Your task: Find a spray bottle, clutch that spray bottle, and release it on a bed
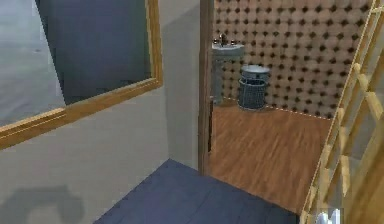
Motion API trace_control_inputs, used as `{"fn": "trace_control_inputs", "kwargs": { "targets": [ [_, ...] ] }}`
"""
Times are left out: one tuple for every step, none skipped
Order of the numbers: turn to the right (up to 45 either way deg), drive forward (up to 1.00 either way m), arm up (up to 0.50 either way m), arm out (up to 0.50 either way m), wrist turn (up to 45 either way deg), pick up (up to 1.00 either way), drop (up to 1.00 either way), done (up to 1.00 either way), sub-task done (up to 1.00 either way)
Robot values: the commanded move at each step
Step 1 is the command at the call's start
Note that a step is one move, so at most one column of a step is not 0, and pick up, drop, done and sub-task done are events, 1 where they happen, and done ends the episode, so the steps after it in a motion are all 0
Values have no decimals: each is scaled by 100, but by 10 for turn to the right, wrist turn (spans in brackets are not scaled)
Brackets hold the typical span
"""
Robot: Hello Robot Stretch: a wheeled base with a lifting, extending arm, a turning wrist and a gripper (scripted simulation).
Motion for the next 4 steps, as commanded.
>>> {"fn": "trace_control_inputs", "kwargs": {
  "targets": [
    [0,45,0,0,0,0,0,0,0],
    [210,0,0,0,0,0,0,0,0],
    [0,100,0,0,0,0,0,0,0],
    [60,0,0,0,0,0,0,0,0]
  ]
}}
